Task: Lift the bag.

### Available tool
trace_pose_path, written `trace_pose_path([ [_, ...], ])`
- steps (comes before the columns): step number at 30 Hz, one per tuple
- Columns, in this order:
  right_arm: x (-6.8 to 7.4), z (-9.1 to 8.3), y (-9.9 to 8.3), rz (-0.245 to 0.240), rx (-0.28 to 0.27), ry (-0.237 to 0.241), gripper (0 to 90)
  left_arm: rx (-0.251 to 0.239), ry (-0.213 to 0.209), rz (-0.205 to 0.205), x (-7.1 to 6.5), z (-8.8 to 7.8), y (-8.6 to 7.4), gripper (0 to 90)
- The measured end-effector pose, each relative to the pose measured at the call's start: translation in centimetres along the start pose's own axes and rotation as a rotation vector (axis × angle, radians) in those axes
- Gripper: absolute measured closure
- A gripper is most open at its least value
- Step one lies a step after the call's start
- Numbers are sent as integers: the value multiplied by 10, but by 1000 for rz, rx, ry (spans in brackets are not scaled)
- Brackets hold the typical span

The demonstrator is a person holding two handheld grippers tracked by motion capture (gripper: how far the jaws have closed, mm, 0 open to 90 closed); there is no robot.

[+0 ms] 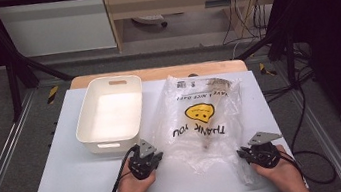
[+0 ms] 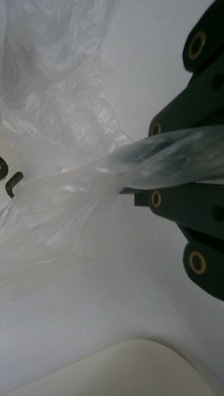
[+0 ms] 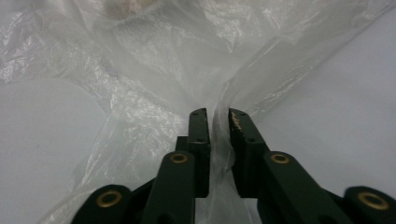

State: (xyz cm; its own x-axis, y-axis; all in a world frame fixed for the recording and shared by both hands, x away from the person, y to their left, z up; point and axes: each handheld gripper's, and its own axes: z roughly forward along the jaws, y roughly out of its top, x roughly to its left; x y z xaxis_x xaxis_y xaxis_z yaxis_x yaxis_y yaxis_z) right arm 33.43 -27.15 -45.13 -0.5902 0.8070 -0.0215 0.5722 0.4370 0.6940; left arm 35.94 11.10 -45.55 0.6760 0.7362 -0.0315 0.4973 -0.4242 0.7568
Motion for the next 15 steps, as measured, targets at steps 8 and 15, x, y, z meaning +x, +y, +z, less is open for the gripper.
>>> trace_pose_path([
  [8, -1, 2, 5, -20, 1, 26, 900, -10, -20, -7, -4, -5, 3, 900],
  [15, 3, -2, 18, -38, -26, 50, 900, -8, -46, 13, -8, -10, 14, 900],
])
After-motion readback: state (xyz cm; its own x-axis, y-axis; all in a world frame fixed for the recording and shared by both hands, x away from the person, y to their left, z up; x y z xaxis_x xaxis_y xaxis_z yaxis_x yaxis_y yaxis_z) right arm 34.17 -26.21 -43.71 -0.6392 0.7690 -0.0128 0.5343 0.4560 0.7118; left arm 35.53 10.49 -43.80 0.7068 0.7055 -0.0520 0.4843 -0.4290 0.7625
